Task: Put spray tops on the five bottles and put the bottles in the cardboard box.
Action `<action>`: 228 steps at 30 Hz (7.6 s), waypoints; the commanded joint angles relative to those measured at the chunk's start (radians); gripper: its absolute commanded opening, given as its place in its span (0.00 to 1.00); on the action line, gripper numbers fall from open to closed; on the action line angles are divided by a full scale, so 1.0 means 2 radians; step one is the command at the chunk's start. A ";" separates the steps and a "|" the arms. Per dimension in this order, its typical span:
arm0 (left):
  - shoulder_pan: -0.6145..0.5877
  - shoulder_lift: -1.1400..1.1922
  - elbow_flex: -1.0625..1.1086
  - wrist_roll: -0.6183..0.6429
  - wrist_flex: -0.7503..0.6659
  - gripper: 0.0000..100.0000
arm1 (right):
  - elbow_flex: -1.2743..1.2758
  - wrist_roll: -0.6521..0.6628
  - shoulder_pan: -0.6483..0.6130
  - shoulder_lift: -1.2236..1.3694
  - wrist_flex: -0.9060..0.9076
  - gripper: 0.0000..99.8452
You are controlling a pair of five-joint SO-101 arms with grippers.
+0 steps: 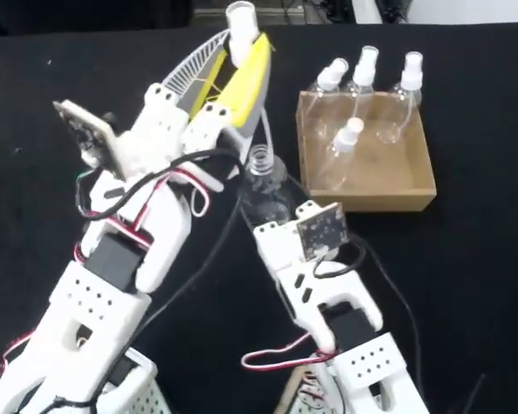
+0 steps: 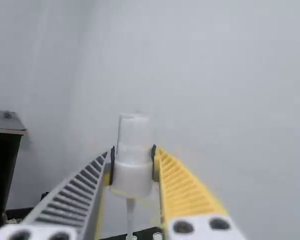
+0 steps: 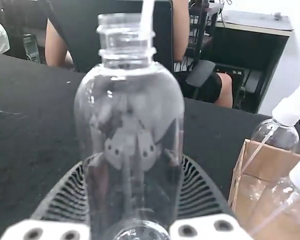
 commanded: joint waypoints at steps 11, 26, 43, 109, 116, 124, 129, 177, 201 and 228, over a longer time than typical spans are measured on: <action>-0.048 -0.035 -0.016 -0.006 -0.020 0.03 | -0.007 -0.003 -0.005 -0.013 -0.014 0.01; -0.018 0.002 -0.013 -0.009 -0.021 0.03 | -0.007 -0.003 -0.005 -0.013 -0.014 0.01; 0.010 -0.025 0.037 -0.008 0.057 0.03 | -0.010 -0.007 -0.005 -0.014 -0.014 0.01; -0.123 -0.293 0.465 -0.008 0.033 0.21 | -0.255 -0.014 0.646 0.694 -0.501 0.01; -0.124 -0.293 0.464 -0.009 0.033 0.21 | -0.287 -0.032 0.660 0.841 -0.630 0.01; -0.126 -0.293 0.464 -0.009 0.033 0.21 | -0.346 -0.031 0.660 0.989 -0.770 0.01; -0.126 -0.293 0.463 -0.009 0.033 0.21 | -0.377 -0.016 0.660 1.048 -0.810 0.01; -0.127 -0.293 0.460 -0.020 0.033 0.21 | -0.407 0.024 0.638 1.176 -0.898 0.32; -0.126 -0.293 0.463 -0.044 0.033 0.21 | -0.325 0.021 0.639 0.971 -0.776 0.32; -0.126 -0.293 0.464 -0.044 0.033 0.21 | -0.301 0.005 0.644 0.912 -0.783 0.01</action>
